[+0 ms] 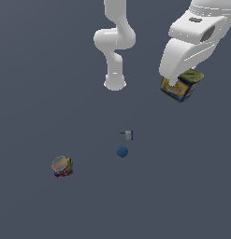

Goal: Pick up a designated object from a clutter of objects.

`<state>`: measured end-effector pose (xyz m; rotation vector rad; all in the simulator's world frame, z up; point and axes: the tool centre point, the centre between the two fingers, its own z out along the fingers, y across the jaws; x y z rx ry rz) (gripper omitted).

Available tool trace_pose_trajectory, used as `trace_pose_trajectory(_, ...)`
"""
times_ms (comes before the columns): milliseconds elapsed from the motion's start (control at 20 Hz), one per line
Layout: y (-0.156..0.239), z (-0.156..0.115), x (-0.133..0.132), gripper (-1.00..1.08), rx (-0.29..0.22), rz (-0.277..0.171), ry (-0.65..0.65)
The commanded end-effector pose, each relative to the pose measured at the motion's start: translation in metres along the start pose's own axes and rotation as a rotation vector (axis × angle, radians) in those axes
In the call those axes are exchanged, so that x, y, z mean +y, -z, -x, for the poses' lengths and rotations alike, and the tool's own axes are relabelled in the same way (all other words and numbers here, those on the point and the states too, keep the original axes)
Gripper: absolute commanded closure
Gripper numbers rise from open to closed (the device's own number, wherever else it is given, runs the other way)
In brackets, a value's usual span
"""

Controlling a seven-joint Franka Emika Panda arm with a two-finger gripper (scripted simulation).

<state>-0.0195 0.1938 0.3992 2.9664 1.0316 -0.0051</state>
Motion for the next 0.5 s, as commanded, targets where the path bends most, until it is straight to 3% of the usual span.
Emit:
trace_pose_trajectory(0,0.014,-0.004,-0.008,1.08,0.003,0.001,-0.001)
trace_pose_trajectory(450,0.028,-0.011,-0.018,1.08,0.003,0.000,-0.002)
